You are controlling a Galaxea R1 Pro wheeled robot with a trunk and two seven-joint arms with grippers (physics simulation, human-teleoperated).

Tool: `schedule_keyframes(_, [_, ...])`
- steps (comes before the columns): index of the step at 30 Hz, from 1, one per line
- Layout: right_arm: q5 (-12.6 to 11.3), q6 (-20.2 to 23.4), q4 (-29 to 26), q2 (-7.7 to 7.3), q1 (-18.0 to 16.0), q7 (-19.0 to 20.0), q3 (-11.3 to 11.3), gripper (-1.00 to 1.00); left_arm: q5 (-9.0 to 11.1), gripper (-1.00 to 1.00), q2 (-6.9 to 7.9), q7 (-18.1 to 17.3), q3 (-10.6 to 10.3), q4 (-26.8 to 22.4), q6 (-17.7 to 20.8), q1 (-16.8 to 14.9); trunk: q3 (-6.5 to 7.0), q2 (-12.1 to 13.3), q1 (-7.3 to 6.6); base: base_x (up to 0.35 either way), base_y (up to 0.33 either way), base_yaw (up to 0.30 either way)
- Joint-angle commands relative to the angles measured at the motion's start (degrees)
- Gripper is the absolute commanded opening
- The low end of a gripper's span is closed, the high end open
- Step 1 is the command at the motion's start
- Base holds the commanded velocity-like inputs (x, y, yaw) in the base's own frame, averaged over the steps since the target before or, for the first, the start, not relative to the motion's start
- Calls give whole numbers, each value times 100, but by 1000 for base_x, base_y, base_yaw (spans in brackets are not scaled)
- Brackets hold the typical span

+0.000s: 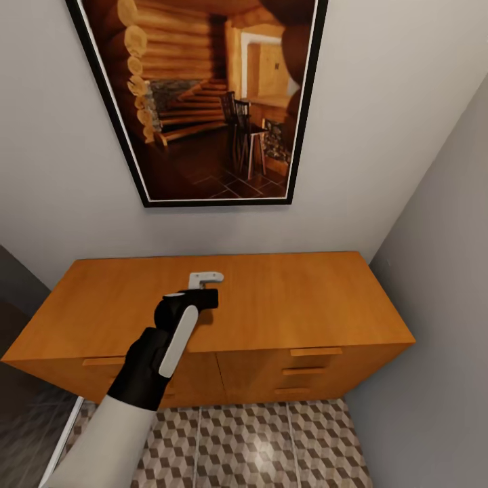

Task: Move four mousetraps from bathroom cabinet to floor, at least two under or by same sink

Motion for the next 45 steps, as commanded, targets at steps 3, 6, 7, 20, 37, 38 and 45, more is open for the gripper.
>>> schedule_keyframes(3, [-54, -18, 3, -1, -2, 23, 43, -100, 44, -100, 5, 54, -21, -129, 20, -5, -9, -10, 3, 0, 0, 0])
schedule_keyframes(6, [-54, -18, 3, -1, -2, 23, 43, -100, 43, -100, 8, 54, -27, -169, 20, -5, -9, -10, 3, 0, 0, 0])
schedule_keyframes(7, [-54, -18, 3, -1, -2, 23, 43, -100, 43, -100, 8, 54, -29, -170, 20, -5, -9, -10, 3, 0, 0, 0])
schedule_keyframes(20, [-54, -18, 3, -1, -4, 17, 43, -100, 41, -100, 19, 54, -39, -166, 20, -5, -9, -10, 3, -251, 0, 0])
schedule_keyframes(37, [-54, -18, 3, -9, -2, 29, 43, -100, 39, -100, 27, 54, -39, -145, 20, -5, -9, -10, 3, -335, 0, 0])
schedule_keyframes(38, [-54, -18, 3, -9, -2, 26, 43, -100, 39, -100, 27, 54, -39, -145, 20, -5, -9, -10, 3, -335, 0, 0])
schedule_keyframes(45, [-54, -18, 3, -9, -2, 23, 43, -100, 38, -100, 27, 52, -39, -145, 20, -5, -9, -10, 3, -335, 0, 0])
